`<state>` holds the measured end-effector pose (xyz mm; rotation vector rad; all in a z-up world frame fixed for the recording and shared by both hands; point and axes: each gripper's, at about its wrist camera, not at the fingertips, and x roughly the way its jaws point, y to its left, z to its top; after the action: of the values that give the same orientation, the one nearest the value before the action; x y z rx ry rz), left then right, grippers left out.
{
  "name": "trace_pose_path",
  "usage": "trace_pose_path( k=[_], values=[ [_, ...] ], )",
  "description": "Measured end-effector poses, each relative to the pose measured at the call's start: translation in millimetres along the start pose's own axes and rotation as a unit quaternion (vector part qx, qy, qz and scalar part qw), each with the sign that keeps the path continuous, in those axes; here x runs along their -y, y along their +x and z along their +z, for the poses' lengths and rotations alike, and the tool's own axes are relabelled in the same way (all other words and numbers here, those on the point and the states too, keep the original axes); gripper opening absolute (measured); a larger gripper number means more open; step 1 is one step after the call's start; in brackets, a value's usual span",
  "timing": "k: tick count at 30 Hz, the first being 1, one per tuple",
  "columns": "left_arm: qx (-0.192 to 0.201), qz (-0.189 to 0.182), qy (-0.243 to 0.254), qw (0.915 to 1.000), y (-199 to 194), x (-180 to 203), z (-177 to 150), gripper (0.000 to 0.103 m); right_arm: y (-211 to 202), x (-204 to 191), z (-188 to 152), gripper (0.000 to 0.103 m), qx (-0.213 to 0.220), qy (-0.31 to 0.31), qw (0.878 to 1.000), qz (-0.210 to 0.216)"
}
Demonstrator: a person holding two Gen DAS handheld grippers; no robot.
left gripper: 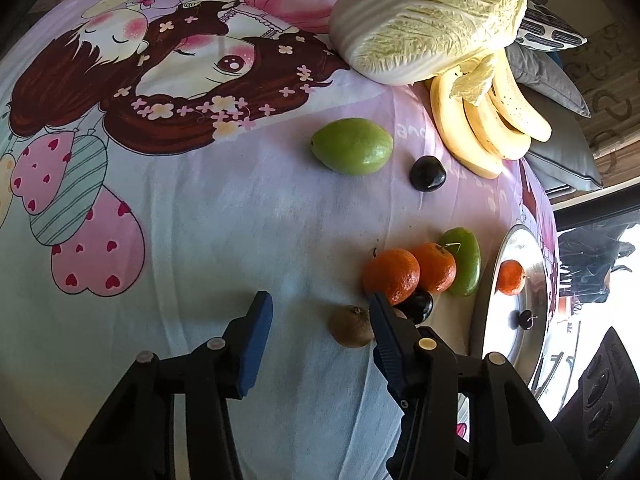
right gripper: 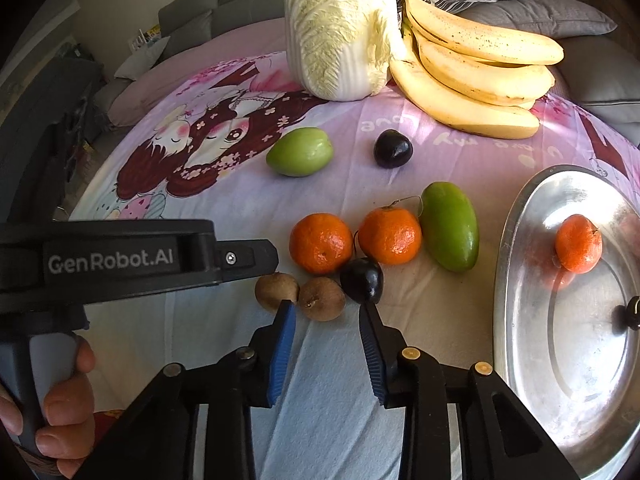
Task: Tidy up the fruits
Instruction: 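Grasp a small brown round fruit with the left tool while the right tool grasps another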
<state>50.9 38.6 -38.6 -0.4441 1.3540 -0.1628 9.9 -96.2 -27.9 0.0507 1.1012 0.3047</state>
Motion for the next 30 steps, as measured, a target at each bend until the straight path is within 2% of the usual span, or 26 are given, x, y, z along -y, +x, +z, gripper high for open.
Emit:
trace_pose_path(
  k=[3,8,16,21,30],
  values=[
    [-0.009,-0.011,-0.002,0.9999,8,6,1,0.045,0,0,0,0.031,-0.001,-0.001,1.000,-0.002],
    [-0.019,-0.025,-0.001,0.9995,11,11,-2,0.044,0,0,0,0.031,-0.002,-0.001,1.000,-0.003],
    [-0.028,-0.032,0.007,0.9991,16,15,-3,0.028,0,2,-1,0.031,-0.003,0.002,1.000,-0.006],
    [-0.011,-0.024,0.006,0.9996,12,15,-2,0.028,-1,1,-1,0.031,-0.001,0.000,1.000,-0.008],
    [0.012,-0.011,-0.025,0.9996,-3,-4,3,0.027,3,-8,1,0.031,0.000,-0.018,1.000,-0.010]
  ],
)
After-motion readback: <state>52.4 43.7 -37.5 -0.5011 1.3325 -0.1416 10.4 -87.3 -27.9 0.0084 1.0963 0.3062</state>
